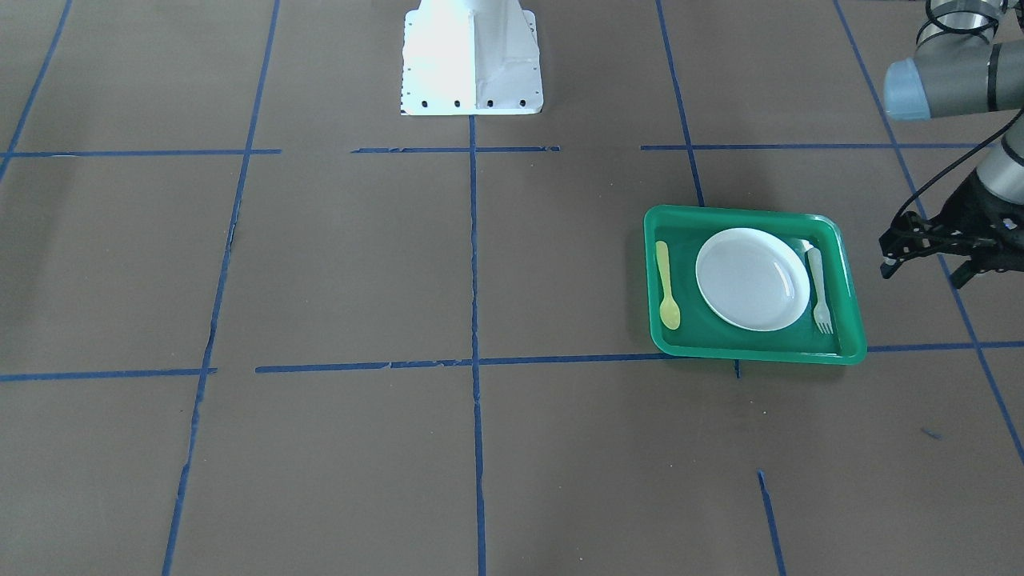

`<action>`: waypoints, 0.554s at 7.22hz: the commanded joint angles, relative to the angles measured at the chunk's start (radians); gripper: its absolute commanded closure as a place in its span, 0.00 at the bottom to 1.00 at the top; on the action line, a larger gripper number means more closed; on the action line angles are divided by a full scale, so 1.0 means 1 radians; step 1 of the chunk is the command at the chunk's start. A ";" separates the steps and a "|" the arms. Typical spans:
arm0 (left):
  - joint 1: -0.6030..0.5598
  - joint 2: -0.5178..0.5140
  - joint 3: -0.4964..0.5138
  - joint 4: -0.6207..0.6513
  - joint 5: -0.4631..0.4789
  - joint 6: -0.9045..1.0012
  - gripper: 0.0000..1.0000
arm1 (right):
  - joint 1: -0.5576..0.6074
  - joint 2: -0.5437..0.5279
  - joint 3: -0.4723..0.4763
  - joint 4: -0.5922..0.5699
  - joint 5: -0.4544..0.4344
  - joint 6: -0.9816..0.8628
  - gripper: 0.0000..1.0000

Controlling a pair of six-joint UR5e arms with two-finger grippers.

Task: Place fork

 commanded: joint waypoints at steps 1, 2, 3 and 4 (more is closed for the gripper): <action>-0.136 0.014 -0.010 0.089 -0.001 0.268 0.00 | 0.000 0.000 0.001 0.000 0.000 -0.001 0.00; -0.226 0.049 0.001 0.103 -0.025 0.355 0.00 | 0.000 0.000 0.001 0.000 0.000 -0.001 0.00; -0.307 0.063 0.042 0.165 -0.124 0.420 0.00 | 0.000 0.000 0.001 0.000 0.000 0.001 0.00; -0.395 0.068 0.092 0.207 -0.198 0.423 0.00 | 0.000 0.000 0.001 0.000 0.000 -0.001 0.00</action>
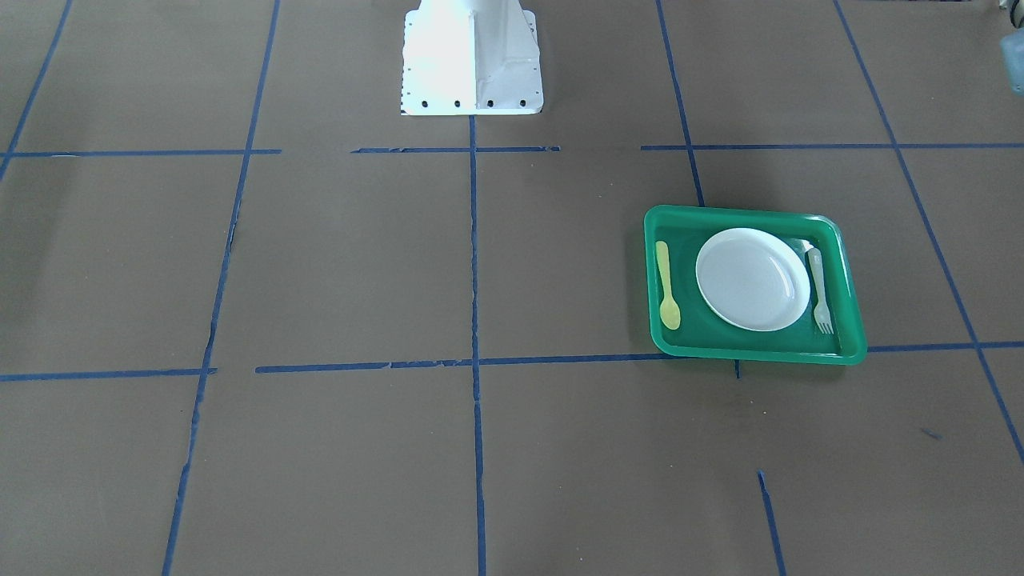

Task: Place fork

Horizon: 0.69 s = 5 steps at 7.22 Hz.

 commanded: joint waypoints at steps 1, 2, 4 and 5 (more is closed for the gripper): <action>-0.118 0.042 0.091 0.067 -0.134 0.034 0.00 | 0.000 0.000 0.000 0.000 0.000 -0.001 0.00; -0.120 0.060 0.099 0.067 -0.131 0.033 0.00 | 0.000 0.000 -0.001 0.000 0.000 -0.001 0.00; -0.124 0.073 0.088 0.155 -0.128 0.030 0.00 | 0.000 0.000 0.000 0.000 0.000 -0.001 0.00; -0.124 0.076 0.074 0.186 -0.127 0.030 0.00 | 0.000 0.000 0.000 0.000 0.000 -0.001 0.00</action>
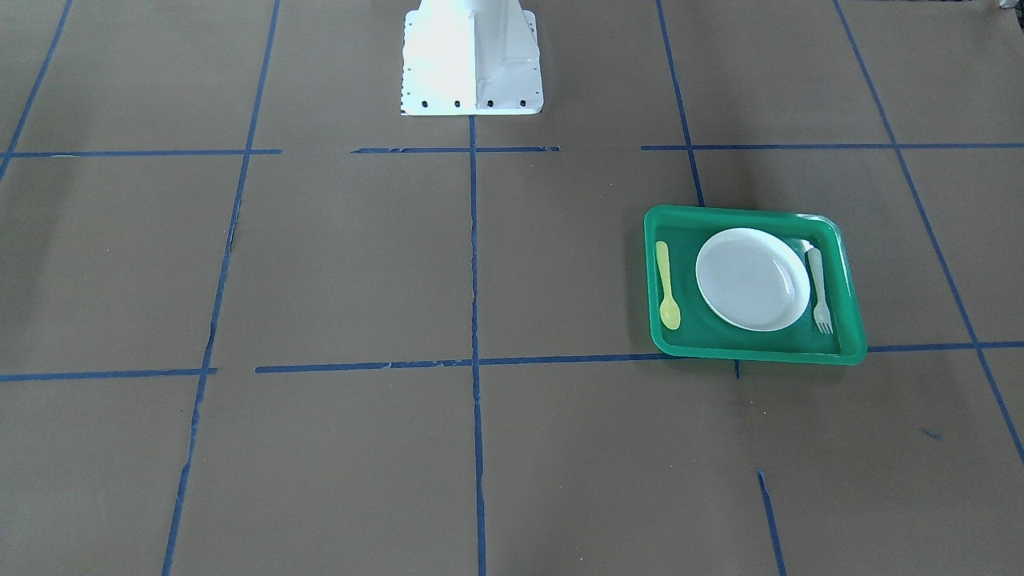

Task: Place fork

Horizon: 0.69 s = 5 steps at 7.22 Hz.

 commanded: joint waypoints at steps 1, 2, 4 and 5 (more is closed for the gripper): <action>-0.002 0.012 -0.011 0.048 0.002 0.001 0.00 | 0.000 0.000 0.000 0.000 0.000 0.000 0.00; -0.002 0.021 -0.011 0.048 0.002 0.001 0.00 | 0.000 0.000 0.000 0.000 0.000 0.000 0.00; -0.002 0.024 -0.012 0.048 0.004 0.001 0.00 | 0.000 0.000 0.000 0.000 0.000 0.000 0.00; -0.002 0.024 -0.012 0.048 0.004 0.001 0.00 | 0.000 0.000 0.000 0.000 0.000 0.000 0.00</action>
